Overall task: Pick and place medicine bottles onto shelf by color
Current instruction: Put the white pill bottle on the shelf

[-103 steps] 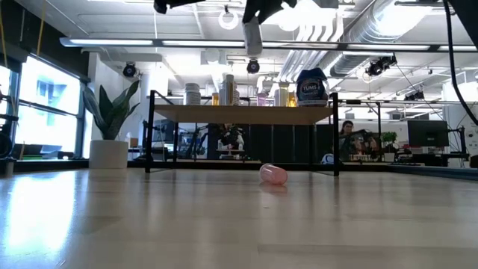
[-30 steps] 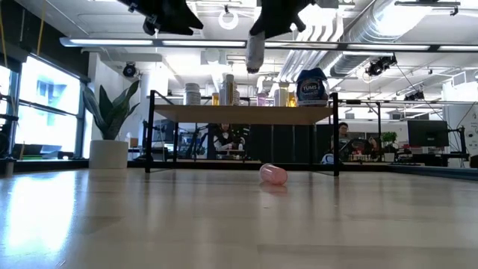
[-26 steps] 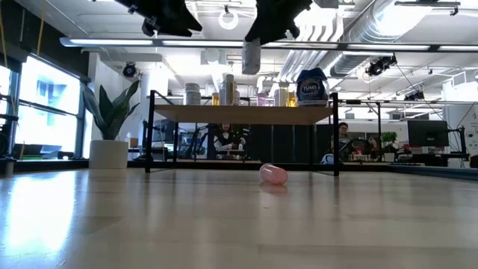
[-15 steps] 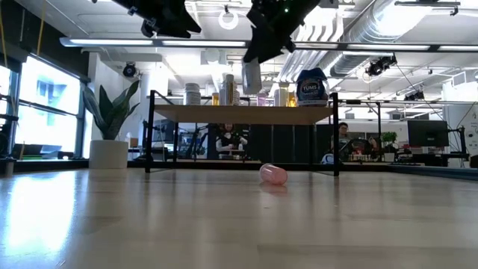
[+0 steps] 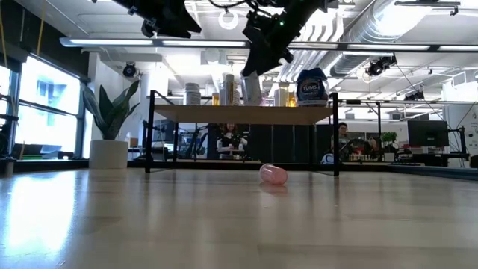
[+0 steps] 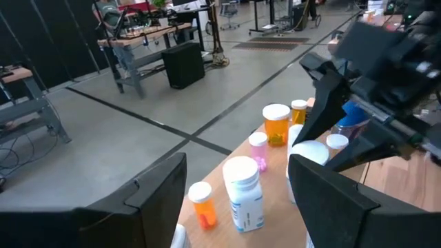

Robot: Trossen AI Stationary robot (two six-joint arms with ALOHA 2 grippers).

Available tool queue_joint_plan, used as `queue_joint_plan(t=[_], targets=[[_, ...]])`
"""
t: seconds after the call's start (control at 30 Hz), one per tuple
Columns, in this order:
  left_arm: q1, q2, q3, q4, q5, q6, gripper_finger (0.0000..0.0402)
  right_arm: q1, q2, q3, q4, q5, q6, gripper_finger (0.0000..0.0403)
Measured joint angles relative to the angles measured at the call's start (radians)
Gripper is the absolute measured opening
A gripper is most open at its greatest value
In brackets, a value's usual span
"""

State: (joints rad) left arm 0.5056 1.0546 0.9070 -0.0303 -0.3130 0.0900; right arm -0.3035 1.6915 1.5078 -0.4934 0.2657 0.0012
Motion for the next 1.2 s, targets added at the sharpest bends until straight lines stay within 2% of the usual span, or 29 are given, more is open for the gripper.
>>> queue_joint_plan(t=[0.77,1.2], targets=[[-0.003,0.000,0.000,0.001,0.007,0.000,0.0243,-0.004,0.006,0.000,-0.055,0.013,-0.001,0.0168],[-0.003,0.000,0.000,0.001,0.006,0.051,0.0243,-0.004,0.005,0.000,-0.075,0.022,-0.007,0.0213]])
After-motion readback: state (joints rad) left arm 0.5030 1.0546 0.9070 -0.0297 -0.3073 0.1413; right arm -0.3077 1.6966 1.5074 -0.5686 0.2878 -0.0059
